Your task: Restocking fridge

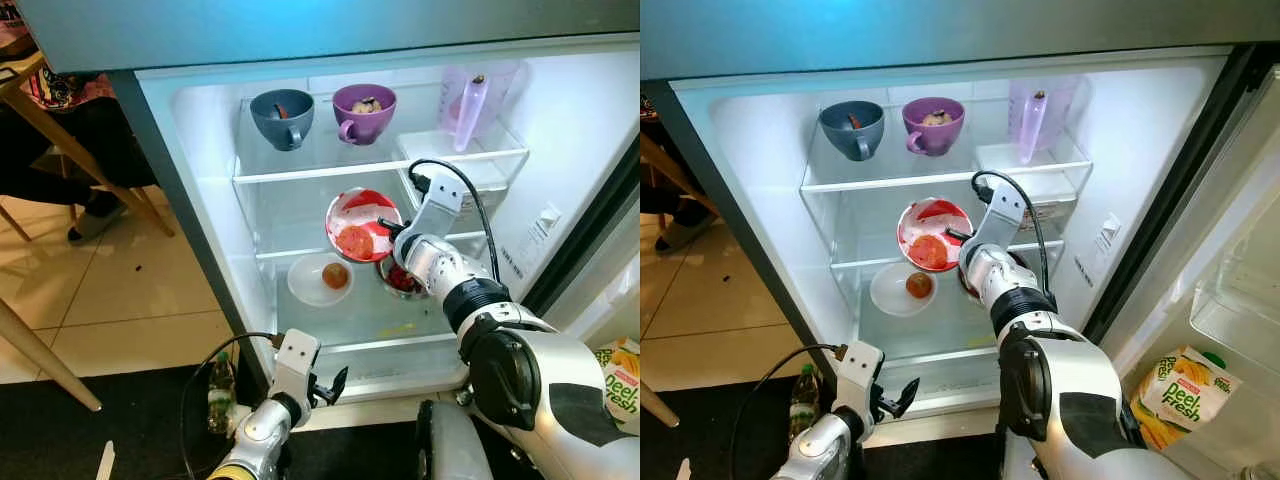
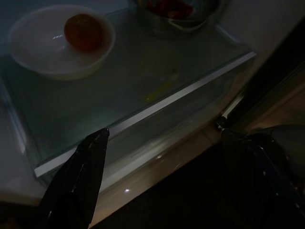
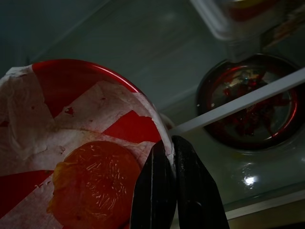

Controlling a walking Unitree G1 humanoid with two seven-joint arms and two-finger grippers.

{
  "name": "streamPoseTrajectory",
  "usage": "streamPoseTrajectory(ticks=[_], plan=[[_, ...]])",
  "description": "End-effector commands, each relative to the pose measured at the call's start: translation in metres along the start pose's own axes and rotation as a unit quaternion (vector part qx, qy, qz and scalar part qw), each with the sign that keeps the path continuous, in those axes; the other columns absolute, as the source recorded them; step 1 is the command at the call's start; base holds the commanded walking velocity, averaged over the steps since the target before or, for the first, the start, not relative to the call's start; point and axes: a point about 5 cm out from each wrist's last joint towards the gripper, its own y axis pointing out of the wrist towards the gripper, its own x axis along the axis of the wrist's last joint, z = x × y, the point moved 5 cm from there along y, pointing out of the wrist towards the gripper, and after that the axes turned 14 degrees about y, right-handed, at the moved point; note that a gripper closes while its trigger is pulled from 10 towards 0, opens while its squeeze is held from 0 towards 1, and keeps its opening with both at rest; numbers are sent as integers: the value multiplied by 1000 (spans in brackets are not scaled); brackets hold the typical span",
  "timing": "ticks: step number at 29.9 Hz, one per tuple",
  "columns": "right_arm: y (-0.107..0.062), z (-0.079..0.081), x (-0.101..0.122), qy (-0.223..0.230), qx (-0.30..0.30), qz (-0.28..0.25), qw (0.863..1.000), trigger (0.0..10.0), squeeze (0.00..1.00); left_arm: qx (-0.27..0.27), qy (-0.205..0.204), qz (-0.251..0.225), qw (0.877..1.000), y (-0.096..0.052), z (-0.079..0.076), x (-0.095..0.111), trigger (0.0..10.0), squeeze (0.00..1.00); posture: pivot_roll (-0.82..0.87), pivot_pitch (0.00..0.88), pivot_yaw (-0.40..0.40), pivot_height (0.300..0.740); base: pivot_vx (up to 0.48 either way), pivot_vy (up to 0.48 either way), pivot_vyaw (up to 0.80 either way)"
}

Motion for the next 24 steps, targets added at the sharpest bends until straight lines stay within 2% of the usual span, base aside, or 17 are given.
streamPoseTrajectory(ticks=[1, 7, 13, 19, 20, 24], plan=[[-2, 17, 9, 16, 18, -19, 1000, 10000, 0, -8, -3, -5, 1000, -1, -9, -1, 10000, 0, -10, 121, 10, 555, 0, 0, 0], [-5, 27, 16, 37, 17, -42, 998, 10000, 0, -12, -3, -20, 1000, -2, -13, 3, 10000, 0, 8, 158, 9, 555, 0, 0, 0], [-6, 36, 13, 25, 19, -48, 998, 10000, 0, -16, 1, -41, 999, -3, -15, 10, 10000, 0, 20, 194, 14, 555, 0, 0, 0], [-6, 36, 16, 18, 16, -56, 998, 10000, 0, -8, 8, -86, 996, -5, -13, 28, 10000, 0, 38, 259, 24, 555, 0, 0, 0], [-7, 34, 22, 20, 15, -64, 998, 10000, 0, 0, 13, -106, 994, -5, -10, 38, 10000, 0, 45, 274, 26, 555, 0, 0, 0], [-8, 34, 32, 25, 15, -76, 997, 10000, 0, 9, 21, -130, 991, -7, -5, 51, 10000, 0, 50, 292, 27, 555, 0, 0, 0]])
